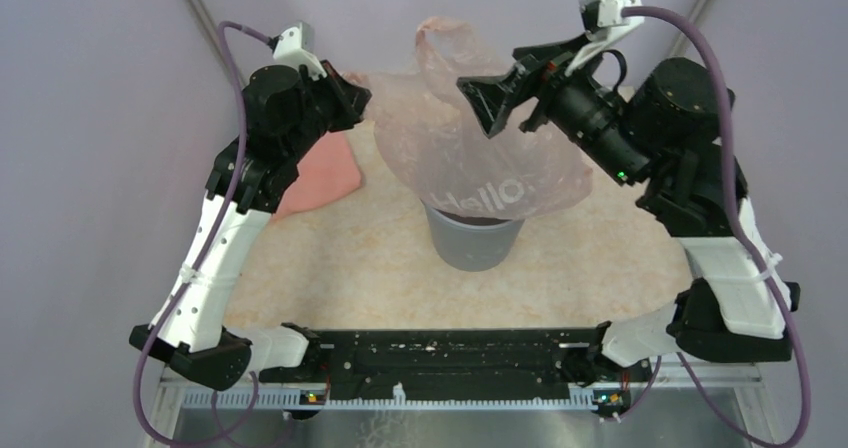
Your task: Put the trash bags into the trash bin
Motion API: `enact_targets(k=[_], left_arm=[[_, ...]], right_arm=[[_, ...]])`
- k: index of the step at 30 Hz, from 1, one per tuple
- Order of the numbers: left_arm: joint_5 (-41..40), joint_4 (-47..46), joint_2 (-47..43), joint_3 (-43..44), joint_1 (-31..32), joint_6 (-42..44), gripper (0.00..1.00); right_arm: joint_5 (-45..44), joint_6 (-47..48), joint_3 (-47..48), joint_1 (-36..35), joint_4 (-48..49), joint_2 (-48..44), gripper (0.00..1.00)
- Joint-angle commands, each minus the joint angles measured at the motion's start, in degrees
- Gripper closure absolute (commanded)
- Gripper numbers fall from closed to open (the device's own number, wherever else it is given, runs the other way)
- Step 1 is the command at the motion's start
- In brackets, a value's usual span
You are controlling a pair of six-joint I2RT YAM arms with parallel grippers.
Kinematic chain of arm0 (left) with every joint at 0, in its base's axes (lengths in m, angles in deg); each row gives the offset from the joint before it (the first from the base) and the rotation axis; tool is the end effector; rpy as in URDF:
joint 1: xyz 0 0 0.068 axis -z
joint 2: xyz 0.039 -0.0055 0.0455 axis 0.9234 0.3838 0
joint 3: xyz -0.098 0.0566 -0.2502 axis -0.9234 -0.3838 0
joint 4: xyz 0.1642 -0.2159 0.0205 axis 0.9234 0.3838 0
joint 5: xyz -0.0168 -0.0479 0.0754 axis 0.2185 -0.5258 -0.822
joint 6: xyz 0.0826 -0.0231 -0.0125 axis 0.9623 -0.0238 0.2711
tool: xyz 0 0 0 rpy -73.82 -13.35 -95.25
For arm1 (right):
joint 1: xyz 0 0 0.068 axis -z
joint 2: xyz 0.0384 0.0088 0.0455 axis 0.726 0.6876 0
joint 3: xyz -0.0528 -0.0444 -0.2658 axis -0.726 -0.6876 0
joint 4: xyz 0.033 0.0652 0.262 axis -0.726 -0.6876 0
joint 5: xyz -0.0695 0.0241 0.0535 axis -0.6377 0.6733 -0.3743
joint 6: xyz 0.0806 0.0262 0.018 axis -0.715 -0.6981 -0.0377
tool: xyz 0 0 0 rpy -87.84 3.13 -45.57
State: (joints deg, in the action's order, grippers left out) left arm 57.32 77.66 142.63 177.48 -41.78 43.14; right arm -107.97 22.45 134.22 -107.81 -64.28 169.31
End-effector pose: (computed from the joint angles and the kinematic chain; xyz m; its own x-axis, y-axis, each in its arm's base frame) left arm 0.2658 -0.1213 0.5125 -0.2900 -0.4037 -0.8677 0.2562 0.8409 -0.4768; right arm 0.1423 0.2043 0.6359 0.0740 0.2261 -0.9713 -0.6637 0.7381 0.1213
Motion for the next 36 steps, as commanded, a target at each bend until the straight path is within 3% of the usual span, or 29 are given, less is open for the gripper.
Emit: enact_targets(k=[1,8,18,22,28,32,34,36], left_arm=[[2.3,-3.5,-0.2,-0.4,-1.1,0.9,1.0],[4.0,-3.9,-0.2,-1.1,-1.7,0.7,1.0],[6.5,-3.9,-0.2,-1.2,-1.8,0.3,1.0],[6.8,-3.5,0.1,-0.9,-1.8,0.5,1.0],[7.8,-3.5,0.7,-0.6,-1.8,0.3,1.0],[8.5,-3.6,0.8,-0.6,-1.8,0.1,1.0],[8.9,-3.6,0.8,-0.5,-1.8,0.1,1.0],[9.4,-3.5,0.7,-0.4,-1.8,0.2,1.0]], right_arm=[[-3.4,-3.7,-2.3,-0.5,-8.4,-6.2,0.01],[-12.4,-9.9,-17.2,-0.5,-15.6,-18.2,0.01],[-14.7,-16.7,-33.1,-0.5,-26.1,-27.7,0.01],[-15.6,-18.8,-39.4,-0.5,-26.6,-30.0,0.01],[-15.7,-18.5,-47.2,-0.5,-19.7,-32.8,0.02],[-15.6,-15.5,-48.4,-0.5,-13.3,-29.7,0.17],[-15.4,-13.4,-48.1,-0.6,-9.2,-27.3,0.32],[-15.2,-11.5,-47.5,-0.4,-5.9,-24.3,0.55]])
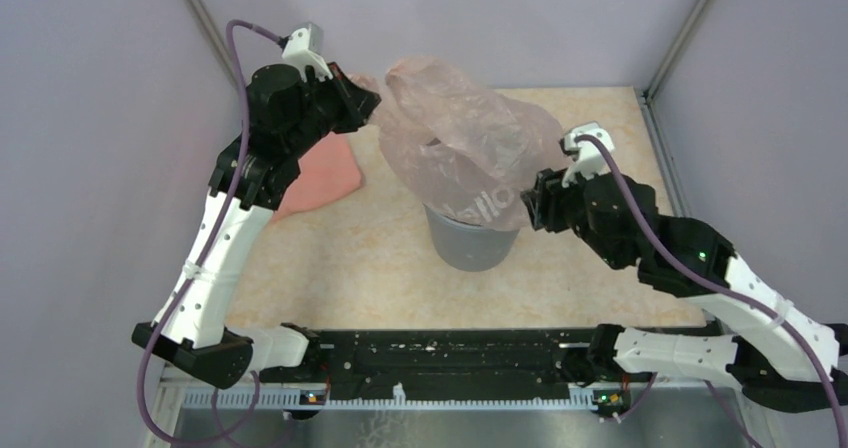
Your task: Put the trash bags into the trash bin
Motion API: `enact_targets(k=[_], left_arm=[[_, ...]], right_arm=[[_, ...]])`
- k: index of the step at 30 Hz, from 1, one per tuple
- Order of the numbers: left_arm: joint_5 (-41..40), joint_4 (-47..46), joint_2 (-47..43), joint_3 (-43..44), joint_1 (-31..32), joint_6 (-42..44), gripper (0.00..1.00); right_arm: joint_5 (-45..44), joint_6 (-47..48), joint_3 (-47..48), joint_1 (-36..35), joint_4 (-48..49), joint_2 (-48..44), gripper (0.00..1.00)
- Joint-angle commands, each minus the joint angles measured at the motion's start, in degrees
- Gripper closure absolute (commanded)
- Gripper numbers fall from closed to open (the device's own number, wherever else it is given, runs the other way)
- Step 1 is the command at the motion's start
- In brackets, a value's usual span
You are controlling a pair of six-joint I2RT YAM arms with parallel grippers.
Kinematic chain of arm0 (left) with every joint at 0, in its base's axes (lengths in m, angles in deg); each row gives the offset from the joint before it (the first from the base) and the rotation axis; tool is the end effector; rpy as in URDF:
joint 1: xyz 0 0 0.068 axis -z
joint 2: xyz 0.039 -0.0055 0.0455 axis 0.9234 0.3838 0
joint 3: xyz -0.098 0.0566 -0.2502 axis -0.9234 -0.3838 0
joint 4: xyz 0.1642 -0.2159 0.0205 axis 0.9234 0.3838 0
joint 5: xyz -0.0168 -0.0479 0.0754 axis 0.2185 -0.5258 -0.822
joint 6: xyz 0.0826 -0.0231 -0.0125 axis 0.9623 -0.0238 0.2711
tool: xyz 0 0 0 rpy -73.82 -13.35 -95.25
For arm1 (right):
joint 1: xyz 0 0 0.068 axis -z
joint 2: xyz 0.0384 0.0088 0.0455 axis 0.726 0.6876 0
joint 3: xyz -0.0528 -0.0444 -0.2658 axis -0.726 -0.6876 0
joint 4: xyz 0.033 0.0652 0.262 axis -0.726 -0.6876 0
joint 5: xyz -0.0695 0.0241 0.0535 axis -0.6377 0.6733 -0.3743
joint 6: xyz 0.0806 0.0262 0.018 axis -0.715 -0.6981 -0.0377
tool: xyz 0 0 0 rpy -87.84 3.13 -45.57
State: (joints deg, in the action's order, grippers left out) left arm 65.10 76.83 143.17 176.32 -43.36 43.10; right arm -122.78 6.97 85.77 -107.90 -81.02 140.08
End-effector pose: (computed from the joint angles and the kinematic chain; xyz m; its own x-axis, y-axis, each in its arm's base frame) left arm 0.2712 -0.1263 0.5048 -0.3512 -0.3803 -0.8556 0.3330 0.8033 -0.4937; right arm 0.1233 0.1338 0.4387 -0.3255 -0.0638 -0.9434 -0.3823 0.9214 0.0695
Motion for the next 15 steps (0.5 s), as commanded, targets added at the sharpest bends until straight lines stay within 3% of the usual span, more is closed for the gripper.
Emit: enact_targets(k=[1,3,6,10,15], left_arm=[[1.8,-2.6,0.1,0.7,-0.3,0.3,1.0],[2.4,-2.7,0.0,0.8,-0.3,0.3,1.0],[3.4,-3.3,-0.1,0.7,-0.3,0.2,1.0],[5.6,-4.0,0.7,0.7,-0.3,-0.4,1.0],[8.4,-5.8,1.5,-1.0,-0.3,-1.4,1.0]], right_arm=[[0.2,4.7,1.5,0.0,12.2,6.6,0.63],[2.9,5.4,2.8,0.9,14.4,10.1,0.77],[7.2,5.6,2.8,3.1,19.0,13.9,0.86],[14.5,3.5,-0.9,8.5,24.4,16.4,0.92],[15.2,2.0,-5.4,10.1,25.7,16.9,0.92]])
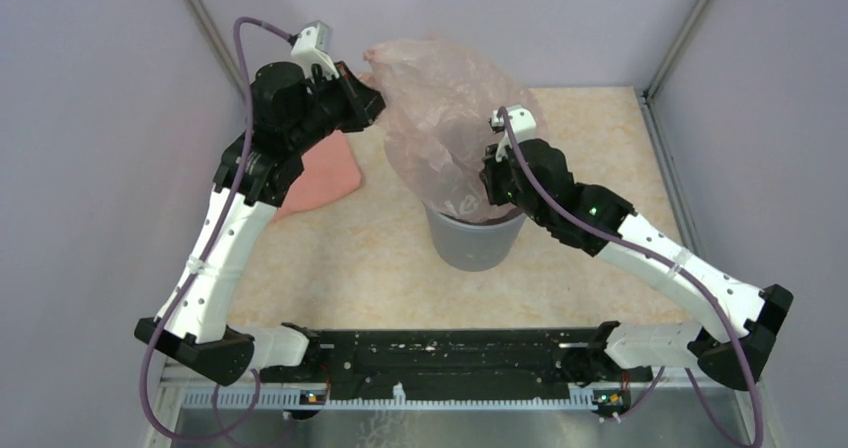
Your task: Put the trash bags into the trash bin
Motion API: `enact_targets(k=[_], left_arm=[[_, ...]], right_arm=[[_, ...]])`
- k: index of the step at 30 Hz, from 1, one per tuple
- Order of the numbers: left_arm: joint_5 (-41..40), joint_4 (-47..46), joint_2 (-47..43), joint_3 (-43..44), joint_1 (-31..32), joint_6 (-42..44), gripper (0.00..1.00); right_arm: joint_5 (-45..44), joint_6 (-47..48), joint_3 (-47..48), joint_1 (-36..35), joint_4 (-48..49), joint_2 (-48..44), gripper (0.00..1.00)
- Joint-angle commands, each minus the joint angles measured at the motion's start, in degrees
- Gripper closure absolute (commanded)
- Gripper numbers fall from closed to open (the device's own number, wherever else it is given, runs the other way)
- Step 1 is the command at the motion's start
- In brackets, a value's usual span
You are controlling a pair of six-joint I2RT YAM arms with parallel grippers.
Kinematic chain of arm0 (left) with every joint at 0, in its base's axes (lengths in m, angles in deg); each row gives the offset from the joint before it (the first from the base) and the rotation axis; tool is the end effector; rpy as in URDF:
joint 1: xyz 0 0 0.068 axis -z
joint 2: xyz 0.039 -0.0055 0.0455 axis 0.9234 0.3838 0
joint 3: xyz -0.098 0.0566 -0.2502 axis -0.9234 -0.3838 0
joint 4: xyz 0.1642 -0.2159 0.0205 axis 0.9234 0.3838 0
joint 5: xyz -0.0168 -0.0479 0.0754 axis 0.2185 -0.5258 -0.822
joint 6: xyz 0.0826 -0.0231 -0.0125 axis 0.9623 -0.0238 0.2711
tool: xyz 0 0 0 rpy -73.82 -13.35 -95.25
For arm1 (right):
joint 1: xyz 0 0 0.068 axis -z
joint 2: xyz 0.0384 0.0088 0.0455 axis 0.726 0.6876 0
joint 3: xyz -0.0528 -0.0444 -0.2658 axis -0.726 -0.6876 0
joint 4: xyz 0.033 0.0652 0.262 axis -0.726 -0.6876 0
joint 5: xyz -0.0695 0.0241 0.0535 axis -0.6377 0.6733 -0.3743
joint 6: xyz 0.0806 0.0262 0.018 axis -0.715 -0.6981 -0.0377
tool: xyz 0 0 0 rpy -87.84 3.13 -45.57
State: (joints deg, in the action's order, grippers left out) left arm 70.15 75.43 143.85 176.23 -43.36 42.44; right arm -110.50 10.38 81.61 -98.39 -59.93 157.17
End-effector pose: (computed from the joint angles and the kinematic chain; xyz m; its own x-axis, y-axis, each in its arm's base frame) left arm 0.2728 -0.1344 0.5046 -0.3843 -0.3713 -0.8452 0.3992 0.7587 -0.5148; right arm 0.2093 0.2182 0.3916 -0.3670 -0.0871 -0.9261 -0.4254 0.9011 0.0838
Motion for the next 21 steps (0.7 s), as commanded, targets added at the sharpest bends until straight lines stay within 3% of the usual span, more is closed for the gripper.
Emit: enact_targets(k=[1,3,8,12,21], left_arm=[[3.8,-4.7,0.9,-1.2,-0.3,-0.8,1.0],[4.2,-5.2,0.9,-1.9,-0.3,-0.8,1.0],[5.0,-6.4,0.8,-3.0,-0.3,-1.0,1.0],[5.1,-6.6,0.5,-3.7,-0.3,-0.7,1.0],[4.8,-6.6,0.2,-4.4,-0.3,-0.6,1.0]], right_arm=[[2.8,-1.8,-1.8,0.7,4.3,-0.4,0.91],[3.1,-2.7,-2.9,0.7,3.9,-1.3,0.85],[3.2,-5.0,-1.2,0.7,-0.8,-2.9,0.52],[5.6,-6.2,2.8,0.7,-4.4,-4.4,0.37],[8.9,-6.8,11.5,0.5,-12.3,-5.4,0.25]])
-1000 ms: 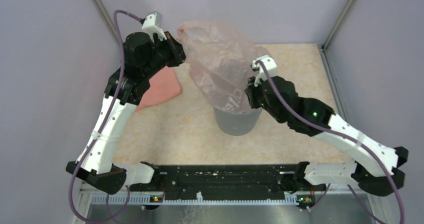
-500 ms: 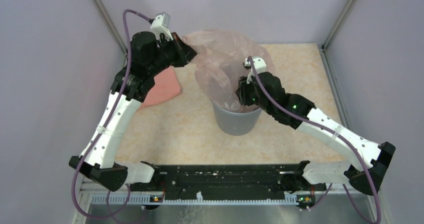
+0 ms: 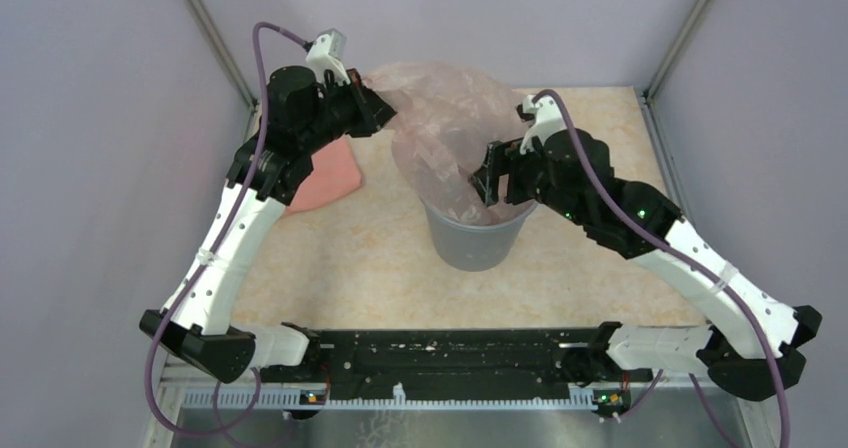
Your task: Put the trash bags into the trash bin
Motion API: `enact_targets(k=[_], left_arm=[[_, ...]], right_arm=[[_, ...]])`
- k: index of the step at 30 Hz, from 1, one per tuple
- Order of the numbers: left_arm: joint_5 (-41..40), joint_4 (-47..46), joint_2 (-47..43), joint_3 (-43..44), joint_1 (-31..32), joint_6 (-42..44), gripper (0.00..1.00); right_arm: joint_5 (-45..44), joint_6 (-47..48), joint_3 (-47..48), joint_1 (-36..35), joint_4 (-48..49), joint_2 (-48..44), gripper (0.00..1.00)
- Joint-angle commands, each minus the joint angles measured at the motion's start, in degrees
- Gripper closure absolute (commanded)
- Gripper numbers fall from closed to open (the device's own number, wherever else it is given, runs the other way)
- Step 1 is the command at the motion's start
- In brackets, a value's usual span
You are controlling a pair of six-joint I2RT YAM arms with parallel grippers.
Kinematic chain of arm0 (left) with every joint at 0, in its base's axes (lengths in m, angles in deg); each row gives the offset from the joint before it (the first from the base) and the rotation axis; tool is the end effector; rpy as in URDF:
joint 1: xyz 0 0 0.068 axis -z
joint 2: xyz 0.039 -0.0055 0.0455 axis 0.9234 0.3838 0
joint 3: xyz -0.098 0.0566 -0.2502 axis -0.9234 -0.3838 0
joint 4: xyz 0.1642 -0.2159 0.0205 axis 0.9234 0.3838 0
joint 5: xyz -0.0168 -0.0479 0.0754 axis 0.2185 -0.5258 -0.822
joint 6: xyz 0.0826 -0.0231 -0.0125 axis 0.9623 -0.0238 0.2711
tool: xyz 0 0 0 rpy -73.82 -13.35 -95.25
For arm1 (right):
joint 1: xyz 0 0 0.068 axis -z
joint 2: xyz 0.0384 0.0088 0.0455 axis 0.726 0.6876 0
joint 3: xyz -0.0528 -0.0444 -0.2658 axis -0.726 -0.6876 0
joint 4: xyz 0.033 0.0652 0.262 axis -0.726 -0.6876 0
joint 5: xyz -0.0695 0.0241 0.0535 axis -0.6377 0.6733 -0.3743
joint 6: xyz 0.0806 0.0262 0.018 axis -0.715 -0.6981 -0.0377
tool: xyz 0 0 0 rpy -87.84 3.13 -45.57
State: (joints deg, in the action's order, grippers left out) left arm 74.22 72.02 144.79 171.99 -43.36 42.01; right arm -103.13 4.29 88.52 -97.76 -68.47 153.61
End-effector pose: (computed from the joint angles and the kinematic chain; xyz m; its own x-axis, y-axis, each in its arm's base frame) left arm 0.2851 -0.1457 0.4818 -0.4401 -0.3462 -0.8285 0.4310 0.7280 -0.5331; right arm 0.1853 0.1979 0.4317 -0.4274 0.0156 -0.9039 -0.4750 0.8469 0.2392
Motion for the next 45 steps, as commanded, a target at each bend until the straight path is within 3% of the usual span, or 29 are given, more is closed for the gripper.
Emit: enact_targets(k=[1,14,18,21,25,29,33,38,45], left_arm=[[0.7,-3.3,-0.7,-0.2,-0.3,-0.2,1.0],[0.5,-3.1,-1.1,-0.5,-0.3,-0.3,1.0],[0.5,-3.0,-1.2,-0.3,-0.3,-0.3,1.0],[0.6,-2.6,-1.1,-0.2,-0.3,-0.1,1.0],[0.7,-2.1,-1.0,0.4,-0.3,0.2,1.0],[1.0,-2.0,-0.9,0.8,-0.3,0.4,1.0],[1.7,-2.0,-0.3,0.9,-0.3,0.3,1.0],[3.2,-2.4,0.5,0.4,-0.3,-0.2,1.0],[3.6,-2.6,0.6,-0.3,-0.2,-0.1,1.0]], right_arm=[[0.7,-0.6,5.3,0.0,-4.9,-2.1,0.24],[-20.2,-1.8,9.9,1.6,-14.2,-2.3,0.2],[-13.7,-2.1,7.5,9.9,-11.2,-0.6,0.23],[-8.7,-1.3,6.1,11.7,-7.7,1.2,0.27],[-4.5,-1.4,6.7,11.7,-6.4,5.1,0.45],[-2.6,-2.8,4.2,10.6,-5.4,6.9,0.75],[-2.4,-4.0,-1.1,9.9,-3.5,6.9,0.83],[-2.4,-4.3,-3.6,9.9,-3.4,6.8,0.83],[-1.7,-3.4,2.3,9.5,-6.7,2.7,0.65]])
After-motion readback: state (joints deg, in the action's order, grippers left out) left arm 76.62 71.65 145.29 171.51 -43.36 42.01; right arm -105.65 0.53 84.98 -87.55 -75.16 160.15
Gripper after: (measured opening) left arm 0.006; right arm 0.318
